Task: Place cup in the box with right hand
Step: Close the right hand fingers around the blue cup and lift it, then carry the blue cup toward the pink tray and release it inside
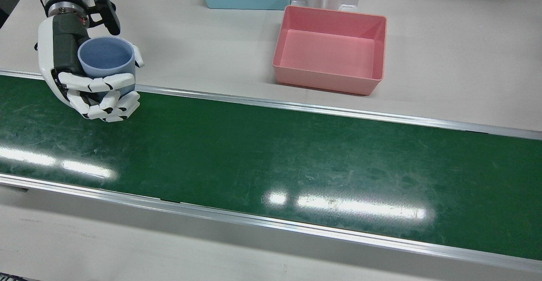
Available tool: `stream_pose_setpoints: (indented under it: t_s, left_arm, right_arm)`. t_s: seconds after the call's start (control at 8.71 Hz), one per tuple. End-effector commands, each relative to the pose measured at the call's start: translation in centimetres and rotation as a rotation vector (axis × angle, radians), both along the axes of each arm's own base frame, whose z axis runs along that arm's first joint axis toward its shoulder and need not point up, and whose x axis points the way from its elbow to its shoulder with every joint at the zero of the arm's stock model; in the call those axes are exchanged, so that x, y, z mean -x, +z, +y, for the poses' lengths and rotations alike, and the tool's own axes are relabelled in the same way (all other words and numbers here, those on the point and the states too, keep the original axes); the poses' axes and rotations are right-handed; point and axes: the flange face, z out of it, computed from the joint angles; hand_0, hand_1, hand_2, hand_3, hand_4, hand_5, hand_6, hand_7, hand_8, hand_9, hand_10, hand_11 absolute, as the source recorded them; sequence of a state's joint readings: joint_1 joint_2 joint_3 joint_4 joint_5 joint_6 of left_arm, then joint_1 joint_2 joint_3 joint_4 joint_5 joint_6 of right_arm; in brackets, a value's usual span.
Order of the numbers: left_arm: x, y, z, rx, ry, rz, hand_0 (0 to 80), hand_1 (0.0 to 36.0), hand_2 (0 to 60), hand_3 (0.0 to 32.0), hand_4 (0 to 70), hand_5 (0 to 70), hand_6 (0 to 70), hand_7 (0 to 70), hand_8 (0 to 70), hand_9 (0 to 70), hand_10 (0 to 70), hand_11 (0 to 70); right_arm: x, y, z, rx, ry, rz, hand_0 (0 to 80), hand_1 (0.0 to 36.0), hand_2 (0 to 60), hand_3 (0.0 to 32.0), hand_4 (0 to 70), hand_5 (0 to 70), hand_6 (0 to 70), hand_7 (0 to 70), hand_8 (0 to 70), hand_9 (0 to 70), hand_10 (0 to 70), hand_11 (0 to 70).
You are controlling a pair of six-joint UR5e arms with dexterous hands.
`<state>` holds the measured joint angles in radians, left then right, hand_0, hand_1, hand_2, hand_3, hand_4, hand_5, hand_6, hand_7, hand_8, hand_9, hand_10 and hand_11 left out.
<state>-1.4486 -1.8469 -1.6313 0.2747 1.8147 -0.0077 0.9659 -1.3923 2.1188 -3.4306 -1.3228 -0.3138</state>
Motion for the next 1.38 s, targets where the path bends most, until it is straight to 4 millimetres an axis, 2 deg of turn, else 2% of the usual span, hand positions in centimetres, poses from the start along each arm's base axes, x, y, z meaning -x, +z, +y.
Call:
stream_pose_setpoints:
  t_s: [0.0, 0.11, 0.34, 0.46, 0.57, 0.8, 1.03, 1.15, 1.26]
  left_arm:
    - [0.0, -0.1, 0.0, -0.001, 0.0, 0.0, 0.0, 0.0, 0.0, 0.0, 0.0, 0.0, 0.0, 0.0, 0.0, 0.0, 0.0, 0.0]
    - [0.1, -0.1, 0.0, -0.001, -0.001, 0.0, 0.0, 0.0, 0.0, 0.0, 0.0, 0.0, 0.0, 0.0, 0.0, 0.0, 0.0, 0.0]
    - [0.0, 0.0, 0.0, 0.001, 0.0, 0.0, 0.0, 0.0, 0.0, 0.0, 0.0, 0.0, 0.0, 0.0, 0.0, 0.0, 0.0, 0.0]
    - [0.0, 0.0, 0.0, 0.001, 0.0, 0.0, 0.0, 0.0, 0.0, 0.0, 0.0, 0.0, 0.0, 0.0, 0.0, 0.0, 0.0, 0.0]
    - [0.0, 0.0, 0.0, 0.001, 0.0, 0.0, 0.0, 0.0, 0.0, 0.0, 0.0, 0.0, 0.0, 0.0, 0.0, 0.0, 0.0, 0.0]
    - [0.0, 0.0, 0.0, 0.002, 0.0, 0.0, 0.0, 0.0, 0.0, 0.0, 0.0, 0.0, 0.0, 0.0, 0.0, 0.0, 0.0, 0.0]
    - [0.0, 0.0, 0.0, 0.001, 0.0, 0.0, 0.0, 0.0, 0.0, 0.0, 0.0, 0.0, 0.0, 0.0, 0.0, 0.0, 0.0, 0.0]
    - [0.0, 0.0, 0.0, 0.002, 0.0, 0.0, 0.0, 0.0, 0.0, 0.0, 0.0, 0.0, 0.0, 0.0, 0.0, 0.0, 0.0, 0.0]
    - [0.1, 0.1, 0.0, 0.002, -0.001, 0.0, 0.0, 0.0, 0.0, 0.0, 0.0, 0.0, 0.0, 0.0, 0.0, 0.0, 0.0, 0.0]
  right_arm:
    - [3.1, -2.1, 1.0, -0.077, -0.203, 0.071, 80.0, 36.0, 60.0, 0.0, 45.2, 22.6, 29.5, 70.0, 57.6, 70.0, 36.2, 54.6]
    - [5.0, -2.7, 2.1, -0.102, -0.255, 0.078, 80.0, 36.0, 60.0, 0.0, 46.5, 22.7, 30.2, 70.0, 58.0, 70.0, 37.7, 56.5]
    - [12.5, -5.8, 9.3, -0.195, -0.408, 0.118, 80.0, 36.0, 60.0, 0.0, 56.3, 23.3, 33.1, 70.0, 62.9, 70.0, 41.9, 62.0]
    - [14.6, -6.5, 12.0, -0.212, -0.442, 0.146, 80.0, 36.0, 60.0, 0.0, 52.9, 23.4, 32.3, 70.0, 61.9, 70.0, 40.9, 60.7]
    - [17.4, -7.0, 14.9, -0.249, -0.482, 0.166, 80.0, 36.0, 60.0, 0.0, 51.4, 23.6, 33.1, 70.0, 63.7, 70.0, 42.0, 62.3]
    - [21.1, -7.2, 18.8, -0.25, -0.5, 0.165, 80.0, 36.0, 60.0, 0.0, 46.1, 23.9, 32.9, 70.0, 64.1, 70.0, 42.3, 62.8]
    - [25.3, -6.8, 23.8, -0.272, -0.497, 0.223, 80.0, 36.0, 60.0, 0.0, 45.1, 24.0, 32.7, 70.0, 64.2, 70.0, 42.5, 63.1]
    - [26.5, -6.7, 25.5, -0.286, -0.491, 0.243, 80.0, 36.0, 60.0, 0.0, 37.1, 23.9, 31.1, 70.0, 61.1, 70.0, 41.6, 61.9]
    - [26.4, -6.1, 25.7, -0.281, -0.488, 0.26, 80.0, 36.0, 60.0, 0.0, 26.0, 24.1, 29.2, 70.0, 57.6, 70.0, 40.0, 60.0]
